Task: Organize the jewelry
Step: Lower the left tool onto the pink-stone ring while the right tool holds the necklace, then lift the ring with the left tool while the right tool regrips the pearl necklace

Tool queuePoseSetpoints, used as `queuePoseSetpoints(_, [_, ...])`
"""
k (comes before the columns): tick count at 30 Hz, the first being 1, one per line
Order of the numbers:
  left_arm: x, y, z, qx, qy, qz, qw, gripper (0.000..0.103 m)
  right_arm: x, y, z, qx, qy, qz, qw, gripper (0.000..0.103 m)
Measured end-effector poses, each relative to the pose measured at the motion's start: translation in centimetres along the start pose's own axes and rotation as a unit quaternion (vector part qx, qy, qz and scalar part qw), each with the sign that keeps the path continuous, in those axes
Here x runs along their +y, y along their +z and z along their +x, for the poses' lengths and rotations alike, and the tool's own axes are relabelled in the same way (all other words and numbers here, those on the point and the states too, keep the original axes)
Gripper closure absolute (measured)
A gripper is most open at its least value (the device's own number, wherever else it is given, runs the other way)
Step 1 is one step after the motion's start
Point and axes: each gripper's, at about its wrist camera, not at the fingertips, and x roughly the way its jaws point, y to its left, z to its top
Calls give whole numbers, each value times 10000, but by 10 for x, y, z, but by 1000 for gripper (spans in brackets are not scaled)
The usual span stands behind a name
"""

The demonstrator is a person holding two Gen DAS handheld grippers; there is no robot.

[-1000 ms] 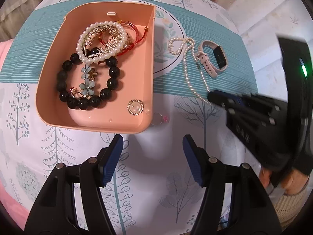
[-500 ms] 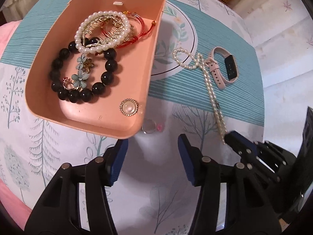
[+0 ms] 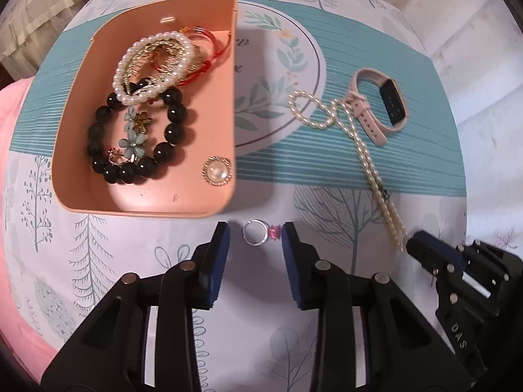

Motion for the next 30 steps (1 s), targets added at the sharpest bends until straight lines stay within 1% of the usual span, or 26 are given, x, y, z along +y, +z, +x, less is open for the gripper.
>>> queuePoseSetpoints(2, [-6,0,1,0,36,65,10000,78,-2,2,2,13,28,35,10000,99])
queuePoseSetpoints(5, [-11,2,2,-36,64,81,9999,84,-2,4,6,38,48,54,10000,99])
queuePoseSetpoints(6, [-16,2,1,-35,46,76,10000,84,-3,4,6,44,53,63,10000,99])
queuePoseSetpoints(10, [-14,3,1,-21,-22,77,10000,85,-4,4,8,25,90,108,9999,99])
queuePoseSetpoints(11, [-4,1,-2,-7,-56,73,10000,85,-4,3,7,16,93,116,9999,99])
queuePoseSetpoints(14, [3,-2,-4,36,-140,58,9999,85,-4,3,2,-56,146,145,9998,99])
queuePoseSetpoints(18, [8,-11,-9,20,-220,100,9997,85,1,6,-16,-256,298,149,9991,99])
queuePoseSetpoints(24, [13,-19,-35,-118,-345,191,9992,85,16,15,-55,-680,519,62,9963,99])
queuePoseSetpoints(30, [29,-22,-73,-444,-377,286,9979,85,38,32,-100,-1150,588,-104,9916,99])
